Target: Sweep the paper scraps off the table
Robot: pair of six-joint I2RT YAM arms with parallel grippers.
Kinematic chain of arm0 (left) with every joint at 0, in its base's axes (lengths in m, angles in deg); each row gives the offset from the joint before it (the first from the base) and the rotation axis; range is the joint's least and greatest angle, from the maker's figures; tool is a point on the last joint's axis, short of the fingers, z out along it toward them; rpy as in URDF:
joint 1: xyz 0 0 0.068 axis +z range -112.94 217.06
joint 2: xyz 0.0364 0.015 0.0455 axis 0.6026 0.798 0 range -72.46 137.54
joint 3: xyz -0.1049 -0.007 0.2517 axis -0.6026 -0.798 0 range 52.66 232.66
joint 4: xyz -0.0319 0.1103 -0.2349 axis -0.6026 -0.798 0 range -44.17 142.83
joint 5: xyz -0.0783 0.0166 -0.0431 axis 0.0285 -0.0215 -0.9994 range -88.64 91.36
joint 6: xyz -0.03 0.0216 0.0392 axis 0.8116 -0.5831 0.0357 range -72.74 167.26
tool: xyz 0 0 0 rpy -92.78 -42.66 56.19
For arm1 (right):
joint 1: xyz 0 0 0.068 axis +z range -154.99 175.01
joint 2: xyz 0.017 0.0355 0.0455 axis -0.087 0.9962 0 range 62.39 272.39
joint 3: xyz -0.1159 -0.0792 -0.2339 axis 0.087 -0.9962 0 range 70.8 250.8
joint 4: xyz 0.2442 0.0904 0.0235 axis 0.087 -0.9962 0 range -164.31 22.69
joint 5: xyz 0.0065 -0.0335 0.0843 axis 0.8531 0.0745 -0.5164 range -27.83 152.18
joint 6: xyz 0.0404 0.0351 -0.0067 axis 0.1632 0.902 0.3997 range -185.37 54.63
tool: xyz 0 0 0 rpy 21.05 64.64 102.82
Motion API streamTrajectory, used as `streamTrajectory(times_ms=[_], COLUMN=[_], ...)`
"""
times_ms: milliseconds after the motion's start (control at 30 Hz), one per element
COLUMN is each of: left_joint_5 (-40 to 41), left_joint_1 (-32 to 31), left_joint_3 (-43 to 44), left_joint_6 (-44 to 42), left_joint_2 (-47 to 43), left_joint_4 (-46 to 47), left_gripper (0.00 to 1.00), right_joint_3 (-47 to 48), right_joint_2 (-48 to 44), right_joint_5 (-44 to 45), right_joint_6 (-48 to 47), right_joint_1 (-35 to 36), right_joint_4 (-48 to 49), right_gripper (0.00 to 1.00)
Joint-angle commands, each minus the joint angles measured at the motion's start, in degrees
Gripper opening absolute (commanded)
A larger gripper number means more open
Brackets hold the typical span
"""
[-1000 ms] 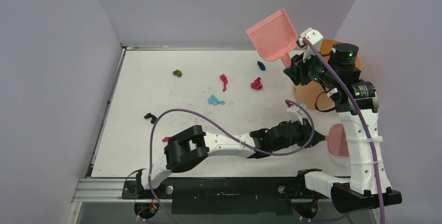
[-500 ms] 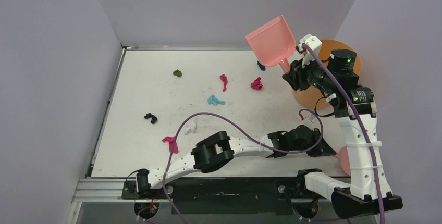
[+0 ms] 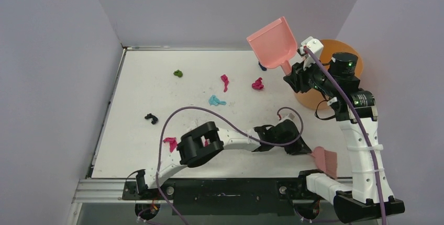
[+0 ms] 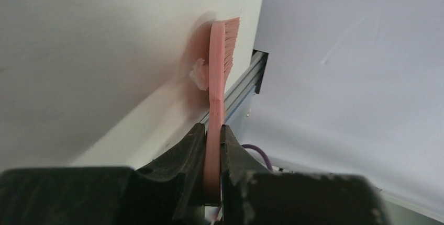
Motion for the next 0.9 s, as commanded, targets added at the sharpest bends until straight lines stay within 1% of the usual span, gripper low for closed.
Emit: streamTrajectory(times_ms=[0, 133, 267, 367, 467, 567, 667, 767, 867], left_joint_5=[4.1, 5.9, 7.5, 9.2, 11.8, 16.7, 20.1, 22.5, 25.2], left_joint_1=[4.3, 6.0, 8.9, 11.7, 14.1, 15.9, 18.0, 19.4, 20.1], left_joint_3=[-13.3, -22.5, -33.5, -42.2, -48.0, -50.8, -51.3, -48.8, -44.0], left_joint_6=[-8.1, -15.3, -19.3, -21.7, -24.5, -27.3, -29.5, -32.4, -34.6], left_joint_2=[-15.4, -25.1, -35.6, -46.1, -56.2, -66.8, -77.1, -85.1, -90.0], left_joint_4=[-5.5, -13.7, -24.4, -29.7, -36.7, -45.1, -52.6, -59.1, -66.9], left_gripper=[0.00, 0.00, 0.00, 0.00, 0.00, 0.00, 0.00, 0.00, 0.00], right_joint_3=[-1.0, -4.1, -7.1, -8.5, -9.9, -10.8, -10.9, -11.0, -12.5], right_joint_2=[-2.4, -3.1, -3.8, -4.1, -4.7, -4.9, -4.3, -2.9, -1.5], right_joint_5=[-0.8, -1.7, -2.2, -2.7, -3.3, -3.5, -4.6, -5.2, -5.3], right_joint_6=[-0.7, -0.6, -2.1, -3.3, -4.1, -5.2, -8.4, -13.5, -18.1], right_joint_1=[-0.3, -0.3, -0.3, -0.3, -0.4, -0.3, -0.2, 0.0, 0.2], right_joint_4=[3.5, 4.3, 4.5, 3.3, 2.6, 1.2, -2.0, -6.9, -11.7], right_gripper=[0.05, 0.05, 0.05, 0.05, 0.05, 0.05, 0.05, 0.05, 0.05])
